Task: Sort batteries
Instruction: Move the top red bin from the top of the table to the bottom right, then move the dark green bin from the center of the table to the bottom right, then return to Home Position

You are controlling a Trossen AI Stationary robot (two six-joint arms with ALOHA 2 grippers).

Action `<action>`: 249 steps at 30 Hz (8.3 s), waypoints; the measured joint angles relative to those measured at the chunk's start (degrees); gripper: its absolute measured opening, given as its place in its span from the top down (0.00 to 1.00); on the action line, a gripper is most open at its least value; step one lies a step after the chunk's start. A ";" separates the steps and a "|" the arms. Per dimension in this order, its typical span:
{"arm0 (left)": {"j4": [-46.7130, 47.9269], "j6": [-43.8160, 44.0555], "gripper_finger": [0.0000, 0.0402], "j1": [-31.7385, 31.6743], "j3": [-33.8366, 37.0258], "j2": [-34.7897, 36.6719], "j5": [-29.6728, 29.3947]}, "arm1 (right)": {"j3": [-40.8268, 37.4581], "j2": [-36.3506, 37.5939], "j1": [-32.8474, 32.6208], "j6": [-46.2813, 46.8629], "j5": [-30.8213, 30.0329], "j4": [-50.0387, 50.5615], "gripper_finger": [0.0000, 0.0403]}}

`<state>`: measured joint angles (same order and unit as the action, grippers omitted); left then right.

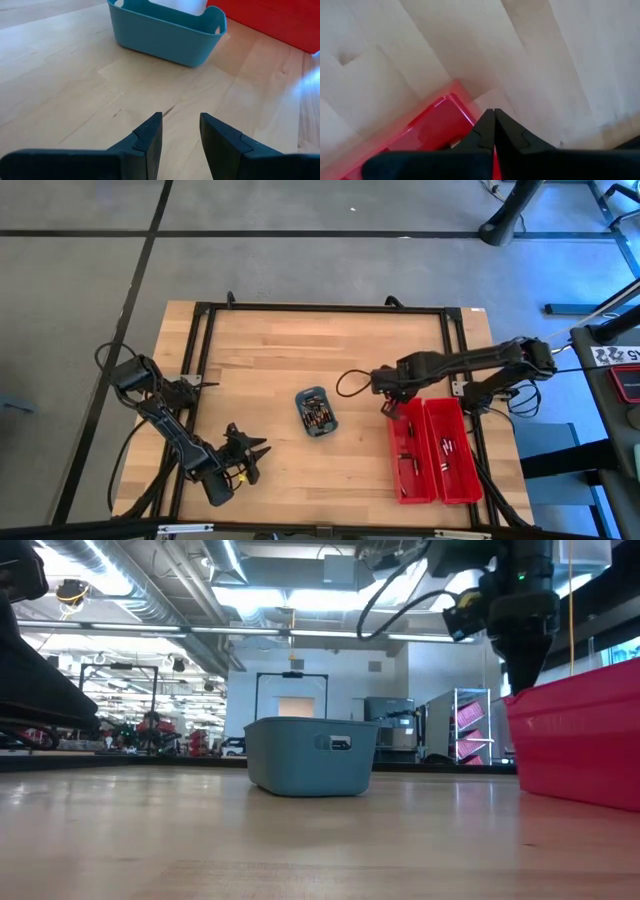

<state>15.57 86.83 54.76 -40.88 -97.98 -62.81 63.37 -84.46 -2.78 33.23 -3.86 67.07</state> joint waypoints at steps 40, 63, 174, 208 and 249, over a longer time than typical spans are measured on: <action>0.09 -1.73 0.70 -1.31 0.00 0.00 0.00 | 9.92 -16.73 -36.69 14.32 12.93 -19.76 0.99; 0.26 -1.97 0.70 -1.29 0.00 -0.02 0.00 | 10.08 -18.00 -22.72 -19.34 -11.37 -48.25 0.67; -1.90 -35.56 0.80 -26.55 0.04 9.28 10.62 | -45.43 34.04 -11.35 -11.89 -5.30 -93.65 0.99; -35.42 -71.88 1.00 -76.63 37.15 83.26 67.71 | -54.91 83.30 3.55 -25.36 17.47 -64.18 0.98; -17.58 -79.76 1.00 -76.44 40.35 95.47 71.00 | -62.88 82.63 3.55 -24.61 -0.59 -68.80 0.98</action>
<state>-2.00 7.07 -21.68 -0.54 -2.50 8.19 0.50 -1.83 0.78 8.62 -4.45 -1.72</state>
